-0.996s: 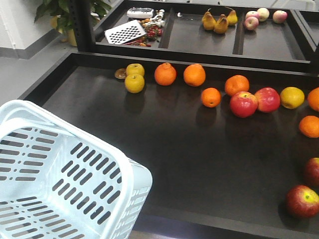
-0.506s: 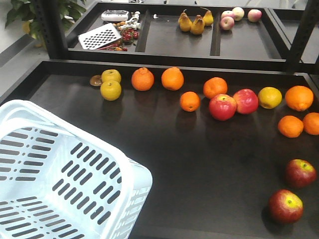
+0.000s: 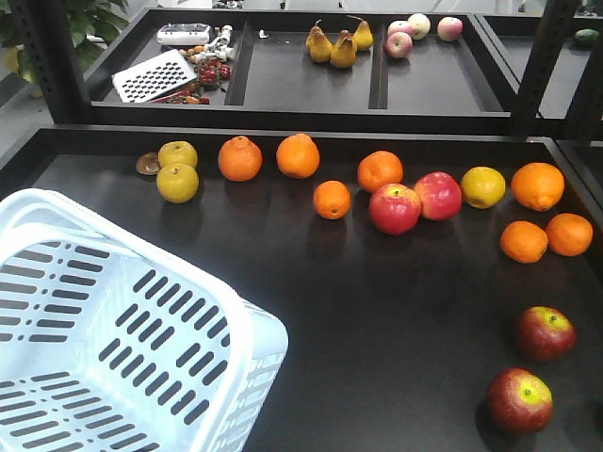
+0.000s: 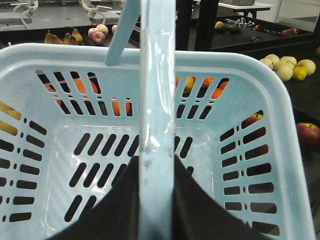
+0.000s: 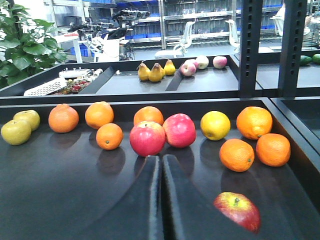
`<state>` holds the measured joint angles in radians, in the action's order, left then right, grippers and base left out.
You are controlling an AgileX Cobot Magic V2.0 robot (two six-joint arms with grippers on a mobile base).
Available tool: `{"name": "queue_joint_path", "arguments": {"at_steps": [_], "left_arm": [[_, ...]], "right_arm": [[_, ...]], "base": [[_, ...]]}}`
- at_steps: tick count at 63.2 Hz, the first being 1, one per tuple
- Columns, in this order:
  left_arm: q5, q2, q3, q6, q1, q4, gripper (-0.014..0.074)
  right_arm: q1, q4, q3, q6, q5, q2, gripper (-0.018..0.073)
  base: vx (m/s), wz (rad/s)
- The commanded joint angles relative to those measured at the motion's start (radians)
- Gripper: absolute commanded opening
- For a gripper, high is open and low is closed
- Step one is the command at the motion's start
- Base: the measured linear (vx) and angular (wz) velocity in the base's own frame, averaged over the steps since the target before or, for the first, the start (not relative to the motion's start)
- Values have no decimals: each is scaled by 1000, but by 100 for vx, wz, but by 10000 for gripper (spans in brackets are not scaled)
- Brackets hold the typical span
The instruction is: Pick three apples into basket with both arms
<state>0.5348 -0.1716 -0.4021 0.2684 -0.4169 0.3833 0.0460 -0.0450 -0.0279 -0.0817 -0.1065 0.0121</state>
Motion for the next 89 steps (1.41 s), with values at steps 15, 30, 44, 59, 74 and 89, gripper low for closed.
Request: {"name": "queue_joint_path", "arguments": {"at_steps": [15, 30, 44, 59, 74, 89], "left_arm": [[-106, -12, -28, -6, 1, 21, -6], [-106, -12, -28, -6, 1, 21, -6], [-106, -12, -28, -6, 1, 21, -6], [-106, -12, -28, -6, 1, 21, -6], [-106, -12, -28, -6, 1, 21, -6], [-106, -12, -28, -6, 1, 21, -6]], "right_arm": [[-7, -10, -14, 5, 68, 13, -4], [-7, -10, -14, 5, 68, 13, -4], [-7, -10, -14, 5, 68, 13, -4], [-7, -10, -14, 5, 68, 13, -4], [-7, -10, -14, 5, 68, 13, -4], [-7, -10, -14, 5, 68, 13, -4]], "base": [[4, -5], [3, -4], [4, -5], [4, -5], [4, -3], [4, -1]]}}
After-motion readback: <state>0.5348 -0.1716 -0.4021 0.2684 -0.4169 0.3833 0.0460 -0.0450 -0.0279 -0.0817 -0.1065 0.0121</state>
